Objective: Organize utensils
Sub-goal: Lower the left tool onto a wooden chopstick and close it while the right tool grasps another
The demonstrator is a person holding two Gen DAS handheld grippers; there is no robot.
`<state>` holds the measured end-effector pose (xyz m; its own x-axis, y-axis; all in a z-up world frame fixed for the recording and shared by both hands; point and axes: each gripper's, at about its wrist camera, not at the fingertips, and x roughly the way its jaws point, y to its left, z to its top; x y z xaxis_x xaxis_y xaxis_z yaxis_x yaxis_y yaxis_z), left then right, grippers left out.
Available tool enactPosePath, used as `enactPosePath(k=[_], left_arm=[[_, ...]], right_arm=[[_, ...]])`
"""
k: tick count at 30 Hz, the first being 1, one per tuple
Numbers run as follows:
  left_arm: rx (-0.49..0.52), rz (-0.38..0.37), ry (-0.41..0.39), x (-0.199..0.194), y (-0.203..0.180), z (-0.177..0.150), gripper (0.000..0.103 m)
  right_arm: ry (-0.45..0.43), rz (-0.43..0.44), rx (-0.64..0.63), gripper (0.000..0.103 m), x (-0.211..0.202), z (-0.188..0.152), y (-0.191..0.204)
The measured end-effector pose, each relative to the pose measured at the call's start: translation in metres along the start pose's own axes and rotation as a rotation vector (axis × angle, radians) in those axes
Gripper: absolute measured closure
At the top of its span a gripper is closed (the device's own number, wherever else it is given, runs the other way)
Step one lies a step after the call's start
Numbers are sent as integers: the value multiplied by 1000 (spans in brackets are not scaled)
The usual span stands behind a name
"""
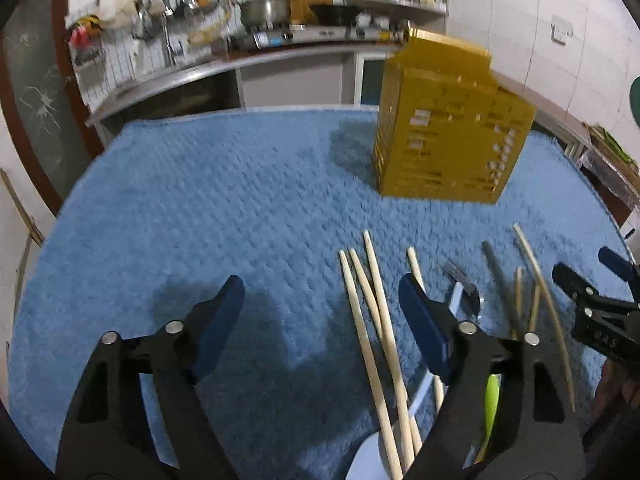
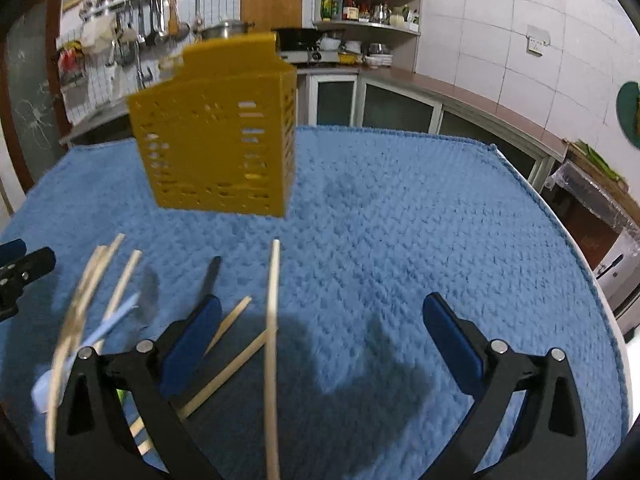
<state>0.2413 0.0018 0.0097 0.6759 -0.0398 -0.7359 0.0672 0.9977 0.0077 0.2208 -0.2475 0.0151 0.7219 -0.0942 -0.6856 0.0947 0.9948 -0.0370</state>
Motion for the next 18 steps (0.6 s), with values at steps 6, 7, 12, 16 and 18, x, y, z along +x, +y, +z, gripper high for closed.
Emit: enactPosePath(k=[6,7,12,16,18], left_arm=[[-29,-18,88,30,7,3,43],[-31,-25,99,33,6,4,49],[-23,-39,130,41,4,5,54],[-10,-57,154,49,-4,7,63],[-7,-59,155,51,-6,8,67]], right_arm=[[73,17,-18,29,34,6,7],[86,17,-19,32,38,7,7],[116,40,-13,48,50,11,6],[138,50,-3,51,56,14,5],[144,58,3,51,58,14,5]])
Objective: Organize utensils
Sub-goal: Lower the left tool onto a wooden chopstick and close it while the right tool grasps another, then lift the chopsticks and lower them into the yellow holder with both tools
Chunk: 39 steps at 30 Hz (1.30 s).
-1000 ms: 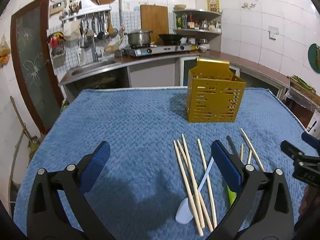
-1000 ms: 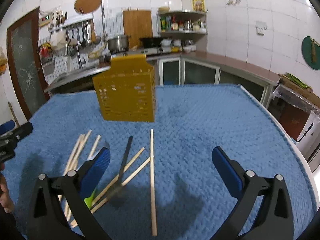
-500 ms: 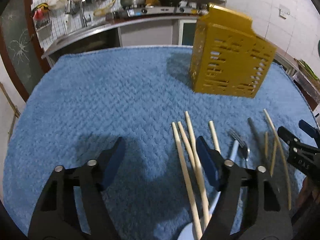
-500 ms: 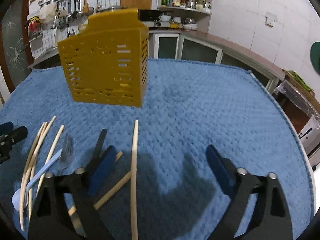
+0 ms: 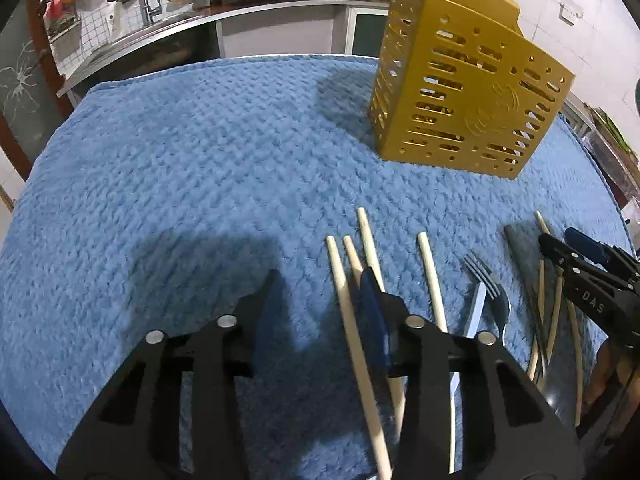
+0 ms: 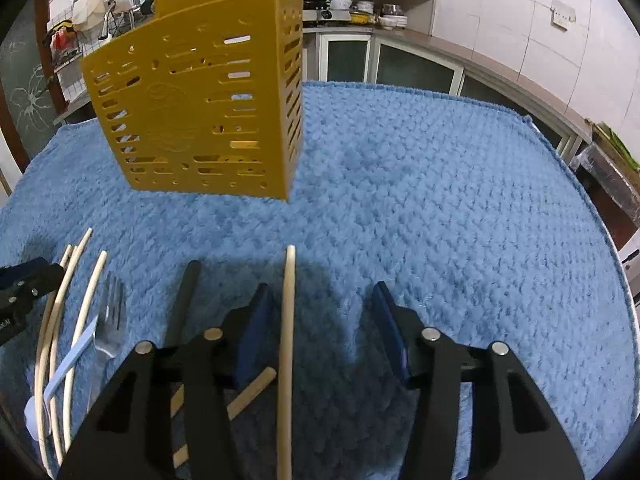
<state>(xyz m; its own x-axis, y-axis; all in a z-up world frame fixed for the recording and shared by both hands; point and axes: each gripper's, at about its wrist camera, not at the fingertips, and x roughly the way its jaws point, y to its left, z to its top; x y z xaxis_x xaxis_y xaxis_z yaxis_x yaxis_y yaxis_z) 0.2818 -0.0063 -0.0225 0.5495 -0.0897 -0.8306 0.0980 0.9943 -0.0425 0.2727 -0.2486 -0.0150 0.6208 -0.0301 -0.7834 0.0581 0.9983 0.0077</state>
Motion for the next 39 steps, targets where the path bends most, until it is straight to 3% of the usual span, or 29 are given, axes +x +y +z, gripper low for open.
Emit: enactPosePath(k=[4,5,8,16,21,25,27,39], left_arm=[[4,-17,11,-1,0,1,87],[7,-18,15,-1,-1,1,89],[7,-17,14,-1,0,-1,89],[-2,-9,25,8,-4,5,93],[5,-1,28,13,-6,11,97],[21,3,26,13,-9,14,99],[18,1,23,11,-9,15,99],[1,-85,-111,-41,-11,28,99]], right_arm=[[5,6,-3,51,0,1,-1],[7,7,-3,52,1,2,-1],[11,14,-7,56,3,4,0],[46,-3,-6,57,9,15,5],[70,39,6,79,12,23,4],[95,54,2,87,14,29,5],[93,72,13,97,13,28,2],[-17,159,105,97,-15,32,-16]])
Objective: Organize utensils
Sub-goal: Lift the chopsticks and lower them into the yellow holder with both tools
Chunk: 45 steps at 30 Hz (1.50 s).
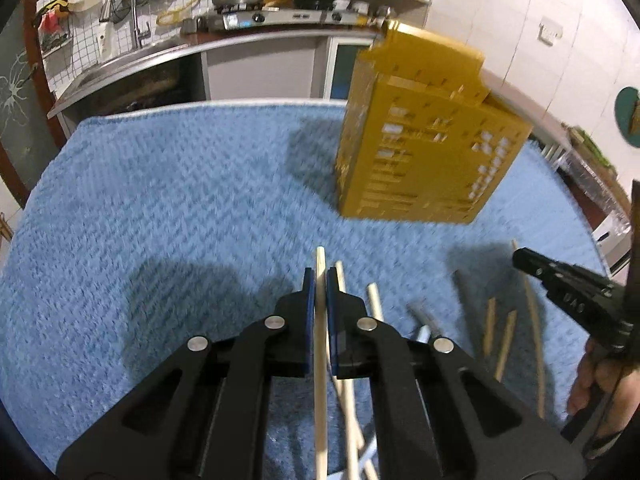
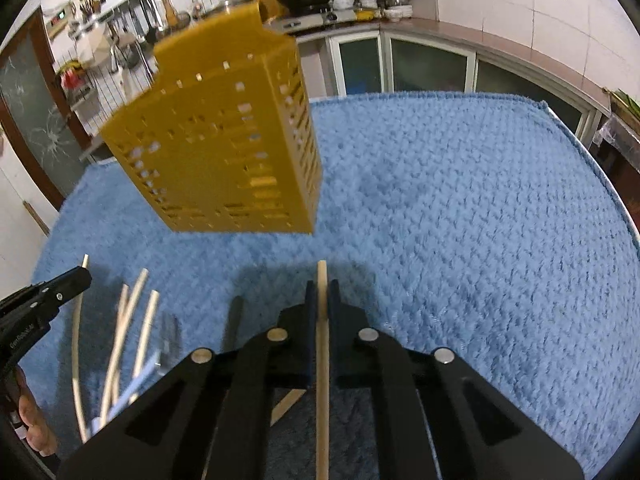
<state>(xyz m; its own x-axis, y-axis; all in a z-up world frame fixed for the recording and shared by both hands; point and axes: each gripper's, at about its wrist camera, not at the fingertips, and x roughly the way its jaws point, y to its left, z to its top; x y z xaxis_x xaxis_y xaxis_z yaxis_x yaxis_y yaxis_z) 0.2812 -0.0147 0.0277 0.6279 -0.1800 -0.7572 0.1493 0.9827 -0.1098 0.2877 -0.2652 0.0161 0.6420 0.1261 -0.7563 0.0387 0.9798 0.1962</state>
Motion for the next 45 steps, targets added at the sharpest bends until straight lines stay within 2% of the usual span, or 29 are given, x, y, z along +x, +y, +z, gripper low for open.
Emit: enactPosePath(k=[6,15,19,27,38,43,45], left_arm=[[16,-50,-97,-31,-11,15,99],[58,-54,-284,-80,-25,39,99],[34,-102,-337,-97,-26,54,99],[61,-117,-447,-127,-34,85,99],[70,-99,-538,-154,-42,141,99],[67,-72,-613,-149,-52,167,99],[63,-61,-630,-142,-54,173,99]], right_arm=[[-130,19,-13,97,-37,14,6],[-325,38,-27,97,-89,29,12],[-416,42,-21,97,-113,41,15],[-510,48,-17,97,-139,70,20],[-647,51,-50,97,-187,129,45],[-740,23,-47,97,-195,155,54],[-752,12,-58,97,-189,161,56]])
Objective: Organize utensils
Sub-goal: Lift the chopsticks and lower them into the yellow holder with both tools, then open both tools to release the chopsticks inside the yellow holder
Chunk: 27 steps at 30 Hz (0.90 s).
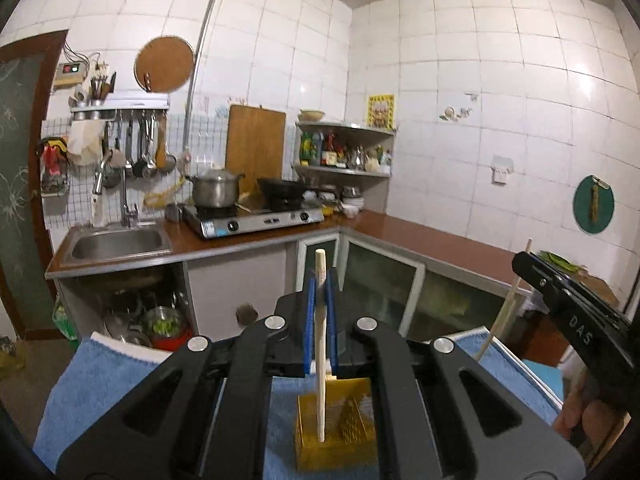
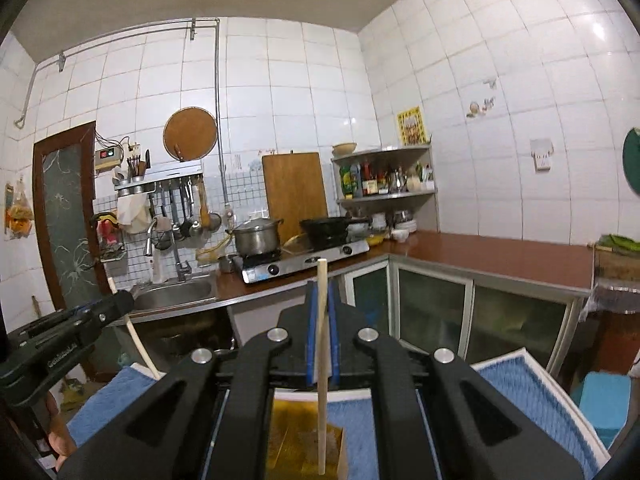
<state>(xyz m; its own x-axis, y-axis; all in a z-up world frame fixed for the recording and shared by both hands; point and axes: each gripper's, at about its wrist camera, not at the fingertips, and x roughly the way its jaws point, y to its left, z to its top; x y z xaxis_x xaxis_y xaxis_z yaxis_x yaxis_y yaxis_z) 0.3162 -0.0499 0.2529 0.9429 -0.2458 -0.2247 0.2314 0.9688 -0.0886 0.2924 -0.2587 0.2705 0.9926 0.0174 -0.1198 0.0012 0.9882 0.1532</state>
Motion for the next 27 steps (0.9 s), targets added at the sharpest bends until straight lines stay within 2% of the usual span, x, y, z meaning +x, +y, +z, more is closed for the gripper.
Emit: enactPosePath(k=[5,13,24,27], left_arm=[[1,14,24,39,1,-22,99],[40,43,153,95,10,-69,99],[77,73,187,115,12,-104,99],[97,85,170,113,10,-109,99]], right_arm=[[49,17,4,97,31,-22,-5],[185,32,-30,97,76,-78,-9],[273,27,-30,97,105,-120,-17],[270,22,-31,97,105,-127,-18]])
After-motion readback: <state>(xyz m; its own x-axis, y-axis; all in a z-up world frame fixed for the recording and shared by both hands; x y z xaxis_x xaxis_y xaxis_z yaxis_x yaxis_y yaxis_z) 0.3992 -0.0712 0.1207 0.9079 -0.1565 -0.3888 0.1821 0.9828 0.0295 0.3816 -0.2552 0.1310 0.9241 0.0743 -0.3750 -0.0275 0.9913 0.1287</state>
